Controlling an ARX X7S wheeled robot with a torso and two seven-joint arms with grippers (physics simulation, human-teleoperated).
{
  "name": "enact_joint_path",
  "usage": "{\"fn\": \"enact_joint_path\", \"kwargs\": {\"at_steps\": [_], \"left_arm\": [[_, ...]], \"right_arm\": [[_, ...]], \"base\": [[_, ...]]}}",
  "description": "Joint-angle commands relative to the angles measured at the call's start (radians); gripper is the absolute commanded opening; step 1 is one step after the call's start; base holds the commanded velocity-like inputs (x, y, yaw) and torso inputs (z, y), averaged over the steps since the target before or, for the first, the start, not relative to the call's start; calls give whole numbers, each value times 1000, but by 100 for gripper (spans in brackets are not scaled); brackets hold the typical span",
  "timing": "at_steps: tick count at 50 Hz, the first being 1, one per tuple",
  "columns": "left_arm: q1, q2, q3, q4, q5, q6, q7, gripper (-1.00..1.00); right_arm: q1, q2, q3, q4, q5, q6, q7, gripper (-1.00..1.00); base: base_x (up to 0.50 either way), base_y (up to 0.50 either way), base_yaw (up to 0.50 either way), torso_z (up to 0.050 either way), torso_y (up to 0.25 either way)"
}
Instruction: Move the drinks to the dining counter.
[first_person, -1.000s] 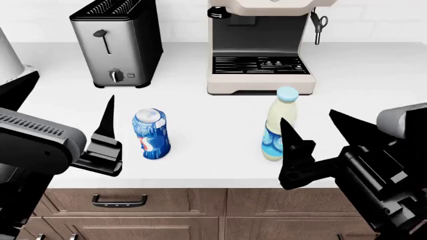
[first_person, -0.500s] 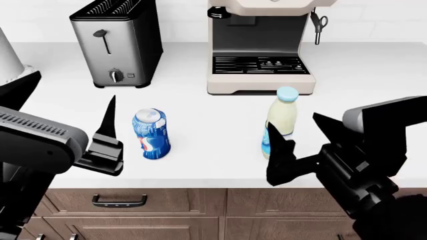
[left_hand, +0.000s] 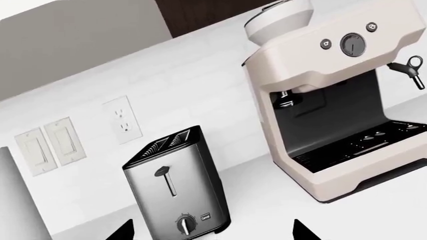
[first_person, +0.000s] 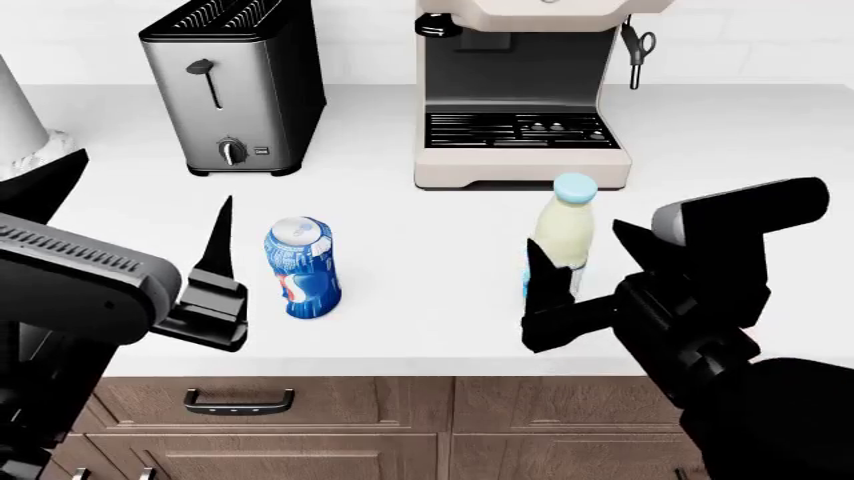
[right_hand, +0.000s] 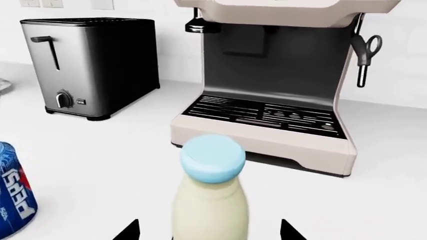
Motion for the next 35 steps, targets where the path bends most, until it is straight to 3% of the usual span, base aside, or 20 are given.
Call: {"fn": "enact_joint_path", "kwargs": {"at_steps": [1,28,29,35], "left_arm": [[29,0,-40,0,-76,25,-49,100],[49,0,-50,0,-126,37,-88,100],[53,0,-53,0,-133,40,-93,100],[63,0,-63,0,-151,49,-104,100]], "right_arm": [[19,-36,-28,55,-36,15,-31,100],[2,-48,-43,93,-77,6,-58,100],[1,-48,-43,93,-79,5,-56,-100],[1,-45,-44,83,-76,6,-58,-100]], "base": [[0,0,0,0,0],[0,0,0,0,0],[0,0,0,0,0],[0,0,0,0,0]]}}
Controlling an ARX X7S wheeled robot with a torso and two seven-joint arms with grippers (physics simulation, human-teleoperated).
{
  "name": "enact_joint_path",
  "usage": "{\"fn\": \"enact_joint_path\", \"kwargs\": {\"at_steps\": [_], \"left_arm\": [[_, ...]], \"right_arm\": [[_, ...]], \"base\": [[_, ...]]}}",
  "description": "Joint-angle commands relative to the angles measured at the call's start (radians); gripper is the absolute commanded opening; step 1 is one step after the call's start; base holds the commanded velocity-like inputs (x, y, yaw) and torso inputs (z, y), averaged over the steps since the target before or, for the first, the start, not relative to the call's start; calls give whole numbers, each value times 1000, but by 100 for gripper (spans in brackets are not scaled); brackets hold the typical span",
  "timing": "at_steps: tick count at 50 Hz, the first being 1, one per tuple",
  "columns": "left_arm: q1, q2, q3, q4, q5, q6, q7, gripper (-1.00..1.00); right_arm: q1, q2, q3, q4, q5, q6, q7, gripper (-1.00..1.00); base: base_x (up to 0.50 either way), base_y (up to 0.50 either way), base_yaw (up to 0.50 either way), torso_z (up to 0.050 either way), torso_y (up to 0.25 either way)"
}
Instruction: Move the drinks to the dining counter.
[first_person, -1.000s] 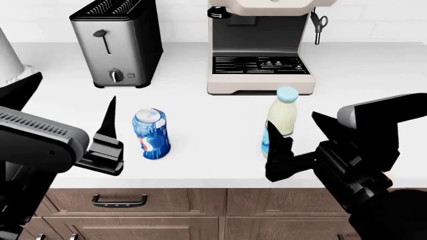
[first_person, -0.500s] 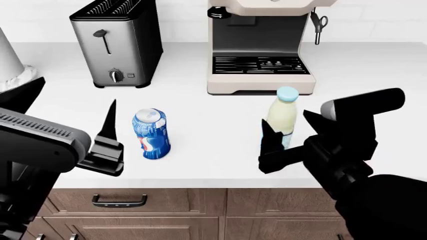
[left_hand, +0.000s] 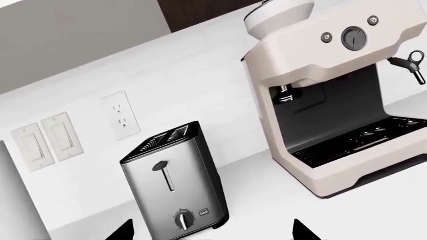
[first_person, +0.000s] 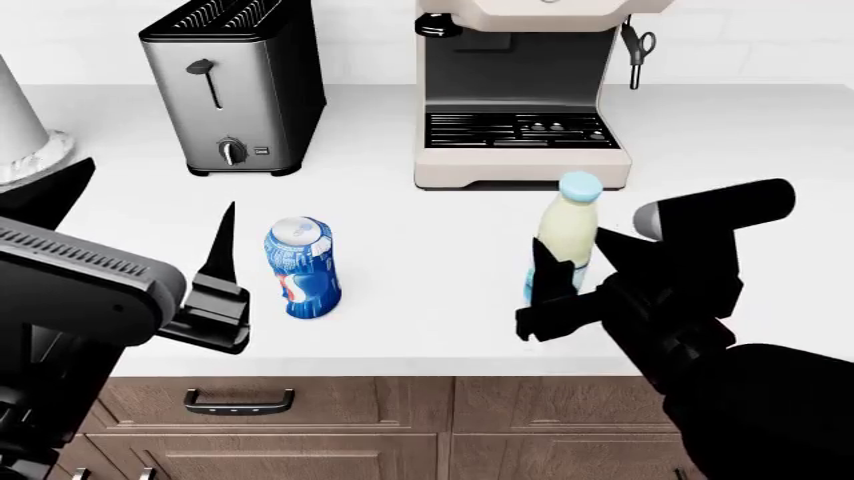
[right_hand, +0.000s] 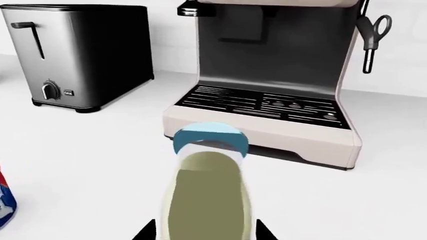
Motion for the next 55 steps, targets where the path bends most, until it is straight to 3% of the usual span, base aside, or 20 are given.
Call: {"fn": "enact_joint_path", "kwargs": {"at_steps": [1,11,24,31,33,35,43,48,53,55], "left_arm": [[21,0,-20,0,-45,18,-30,100],[40,0,-37,0,-87,30,-60,100],[77,0,-32,0,-140,31,-107,100],[55,0,31,0,-39,-52,36,100],[32,0,82,0,73,-148,163,100],[20,-1,97,-1,116,-206,191,100],[49,-4,26,-27,-124,-280,23,100],[19,-1,16,-46,-132,-341,47,100],[22,0,-95,-65,-259,-342,4,100],[31,0,-72,-67,-230,-342,10,100]], "right_arm": [[-4,-1,-7,-5,-7,2,-7,-100],[-11,10,2,-20,-4,-6,1,-100],[78,91,123,-192,120,-46,155,-100],[94,118,133,-230,151,-37,195,-100],[104,123,142,-236,164,-41,205,-100],[115,127,142,-244,173,-35,214,-100],[117,127,140,-243,167,-32,215,-100],[119,128,141,-240,165,-31,211,-100],[107,136,148,-244,164,-40,209,-100],[111,138,151,-246,170,-41,212,-100]], "base": [[0,0,0,0,0],[0,0,0,0,0],[0,0,0,0,0],[0,0,0,0,0],[0,0,0,0,0],[0,0,0,0,5],[0,0,0,0,0],[0,0,0,0,0],[0,0,0,0,0],[0,0,0,0,0]]}}
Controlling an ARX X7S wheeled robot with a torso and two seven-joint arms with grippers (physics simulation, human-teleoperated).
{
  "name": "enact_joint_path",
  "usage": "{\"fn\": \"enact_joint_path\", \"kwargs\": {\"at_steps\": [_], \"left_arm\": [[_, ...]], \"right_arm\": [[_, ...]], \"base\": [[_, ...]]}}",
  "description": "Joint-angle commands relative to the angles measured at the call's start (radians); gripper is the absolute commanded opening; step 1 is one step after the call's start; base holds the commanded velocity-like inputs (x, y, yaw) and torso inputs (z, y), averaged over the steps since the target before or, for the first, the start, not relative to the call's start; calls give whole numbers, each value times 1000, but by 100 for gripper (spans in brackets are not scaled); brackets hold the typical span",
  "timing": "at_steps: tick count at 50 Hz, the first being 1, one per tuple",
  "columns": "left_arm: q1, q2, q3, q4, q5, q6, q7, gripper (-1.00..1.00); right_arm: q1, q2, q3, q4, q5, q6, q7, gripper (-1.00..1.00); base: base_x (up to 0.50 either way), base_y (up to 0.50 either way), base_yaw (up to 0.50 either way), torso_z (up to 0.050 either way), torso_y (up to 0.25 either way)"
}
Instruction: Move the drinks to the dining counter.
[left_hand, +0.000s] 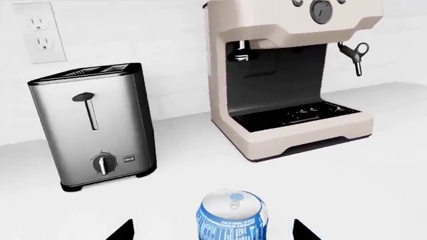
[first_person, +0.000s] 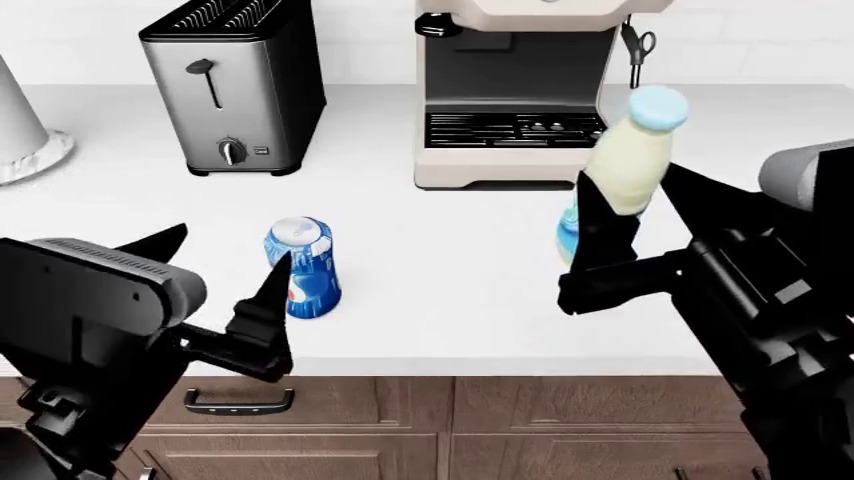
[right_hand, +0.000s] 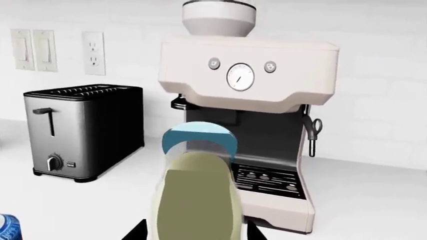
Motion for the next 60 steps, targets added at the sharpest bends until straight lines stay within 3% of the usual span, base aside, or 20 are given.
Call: {"fn": "enact_joint_path", "kwargs": {"at_steps": [1,16,48,60], "left_arm": [[6,2,-54,-34,-74,-61,-6,100],[46,-1,14,-60,-23,-56,-17,100],[56,-4,-112,-184,-540,67,-397,100],[50,-14,-112,-223,-624,90,-459,100]], "right_arm": [[14,13,27,-14,-5,1,4,-100],[33,13,31,-21,8,3,14,-100],[10,18,36,-15,-8,-8,-4,-100],[0,18,37,-12,-16,-12,-12,-100]], "base": [[0,0,0,0,0],[0,0,0,0,1],[0,0,0,0,0],[0,0,0,0,1]]}}
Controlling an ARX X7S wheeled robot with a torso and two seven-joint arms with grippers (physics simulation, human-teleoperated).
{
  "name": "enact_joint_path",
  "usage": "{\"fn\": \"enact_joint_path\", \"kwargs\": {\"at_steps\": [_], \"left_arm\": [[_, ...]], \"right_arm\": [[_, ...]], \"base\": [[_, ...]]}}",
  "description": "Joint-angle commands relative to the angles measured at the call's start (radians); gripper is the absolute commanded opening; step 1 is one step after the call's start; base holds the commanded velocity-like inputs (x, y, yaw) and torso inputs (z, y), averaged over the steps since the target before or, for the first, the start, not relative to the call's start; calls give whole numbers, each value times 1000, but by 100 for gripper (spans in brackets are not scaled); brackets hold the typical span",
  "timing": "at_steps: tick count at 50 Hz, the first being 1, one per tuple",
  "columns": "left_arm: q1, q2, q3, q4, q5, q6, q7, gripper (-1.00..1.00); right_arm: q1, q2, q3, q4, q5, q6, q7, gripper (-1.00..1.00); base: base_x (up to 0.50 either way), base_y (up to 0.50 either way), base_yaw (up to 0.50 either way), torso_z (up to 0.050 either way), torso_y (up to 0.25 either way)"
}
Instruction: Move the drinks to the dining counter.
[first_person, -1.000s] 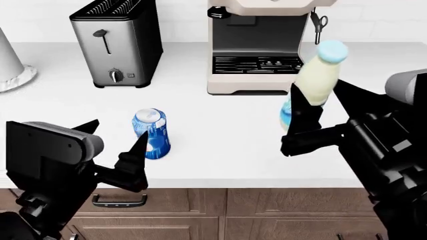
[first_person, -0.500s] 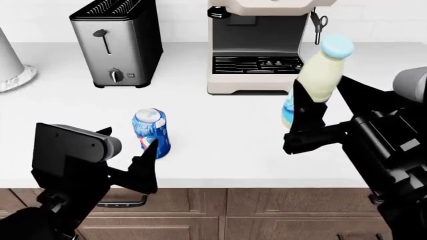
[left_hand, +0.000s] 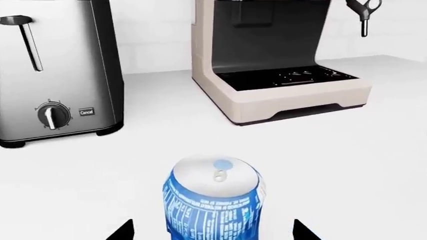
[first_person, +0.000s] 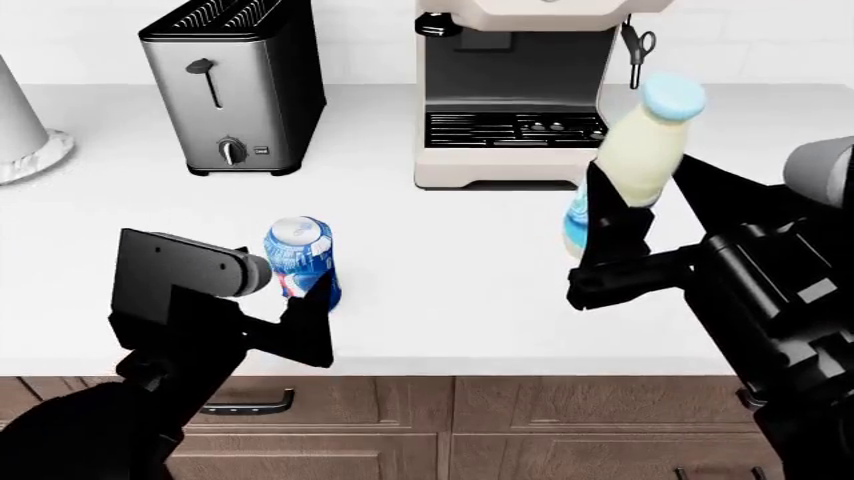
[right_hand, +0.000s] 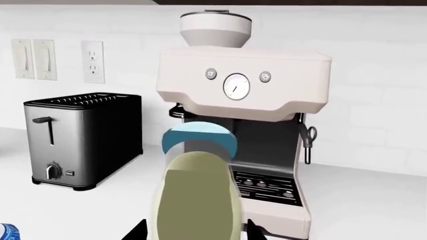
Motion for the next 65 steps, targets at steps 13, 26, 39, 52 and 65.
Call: {"fn": "enact_joint_path", "kwargs": {"at_steps": [13,26,39,52,65], "left_arm": [[-5,-9,-20,-108,-203,88,-159,100],[-11,-11,-28,-161,-265,126,-206,100],[7,-31,-15,-149,-284,143,-246,-100],[19,-32,-29,-99,-309,139,-271,-100],[-98,-28,-146,211,-284,-66,-342,-100]], "right_arm": [[-18,2,16,4,-36,-1,-20,-100],[-4,8,16,-5,-16,5,-12,-100],[7,-2,10,3,-16,10,-15,-100],[0,9,19,-7,-13,3,-11,-100],[-36,26,63,-45,-10,-48,24,-100]], "base": [[0,0,0,0,1],[0,0,0,0,0],[0,0,0,0,1],[0,0,0,1,0],[0,0,0,0,1]]}}
